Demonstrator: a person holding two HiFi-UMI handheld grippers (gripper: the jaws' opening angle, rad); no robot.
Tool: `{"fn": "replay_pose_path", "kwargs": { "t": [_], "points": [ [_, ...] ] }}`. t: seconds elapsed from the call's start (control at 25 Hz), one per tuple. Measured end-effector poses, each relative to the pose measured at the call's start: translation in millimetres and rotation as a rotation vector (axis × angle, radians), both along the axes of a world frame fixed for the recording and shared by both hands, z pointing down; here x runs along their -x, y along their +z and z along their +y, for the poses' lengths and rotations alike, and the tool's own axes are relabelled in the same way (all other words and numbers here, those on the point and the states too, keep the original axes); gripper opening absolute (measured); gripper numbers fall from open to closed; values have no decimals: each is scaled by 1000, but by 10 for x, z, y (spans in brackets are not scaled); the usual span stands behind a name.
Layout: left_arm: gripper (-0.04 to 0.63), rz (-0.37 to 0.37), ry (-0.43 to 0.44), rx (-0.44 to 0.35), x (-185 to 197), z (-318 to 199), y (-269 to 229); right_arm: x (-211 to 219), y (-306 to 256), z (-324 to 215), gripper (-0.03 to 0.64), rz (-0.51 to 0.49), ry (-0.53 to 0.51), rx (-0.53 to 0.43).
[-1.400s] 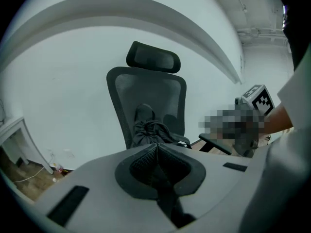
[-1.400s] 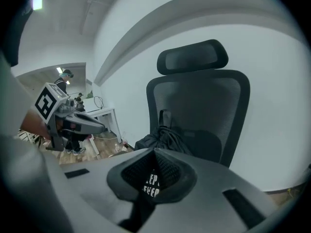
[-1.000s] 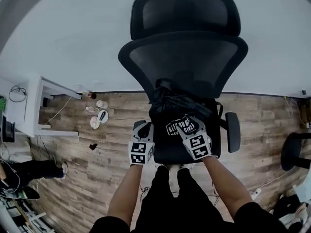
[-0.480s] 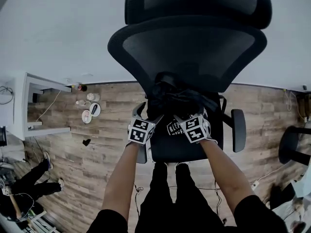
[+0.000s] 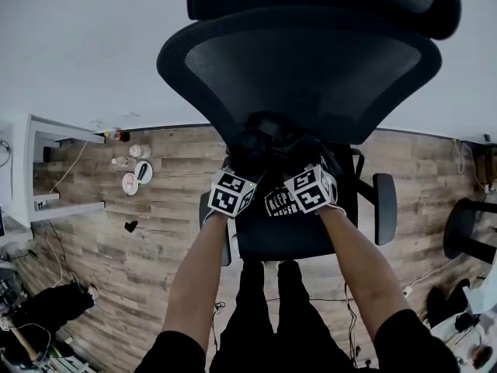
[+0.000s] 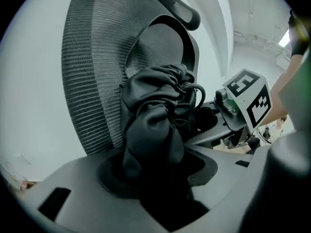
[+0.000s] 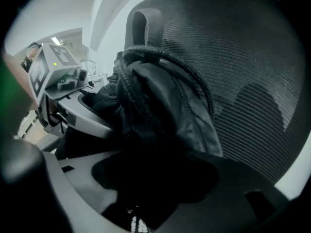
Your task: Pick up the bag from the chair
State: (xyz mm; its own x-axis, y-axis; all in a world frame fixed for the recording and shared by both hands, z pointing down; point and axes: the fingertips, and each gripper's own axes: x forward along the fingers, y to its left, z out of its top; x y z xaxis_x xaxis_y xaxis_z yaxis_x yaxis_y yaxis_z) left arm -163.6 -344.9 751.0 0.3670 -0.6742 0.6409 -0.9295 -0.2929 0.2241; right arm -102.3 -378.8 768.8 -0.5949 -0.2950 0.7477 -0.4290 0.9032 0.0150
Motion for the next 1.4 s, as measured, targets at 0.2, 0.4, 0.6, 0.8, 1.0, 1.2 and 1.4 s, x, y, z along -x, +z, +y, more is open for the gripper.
{"fn": "replay_pose_path", "kwargs": {
  "t": [0.2, 0.4, 0.6, 0.8, 1.0, 1.2, 1.4],
  "points": [
    [111, -3, 24, -81, -219, 27, -239, -169, -182, -21, 90, -33, 60, -69],
    [75, 55, 20, -163, -498, 162, -621, -384, -528, 101, 68, -153, 143, -37],
    [69, 101, 20, -214, -641, 254, -894, -517, -804, 166, 64, -225, 196, -50],
    [64, 67, 58, -307, -760, 425, -1434, -613, -1307, 255, 61, -324, 204, -109],
    [63, -18, 53, -401, -803, 501, -2059, -705, -1895, 396, 61, -403, 205, -161],
    [63, -94, 31, -514, -734, 480, -2880, -644, -2726, 405, 61, -493, 218, -239],
    [63, -160, 7, -629, -640, 467, -3760, -607, -3673, 390, 61, -548, 183, -351]
  ]
}}
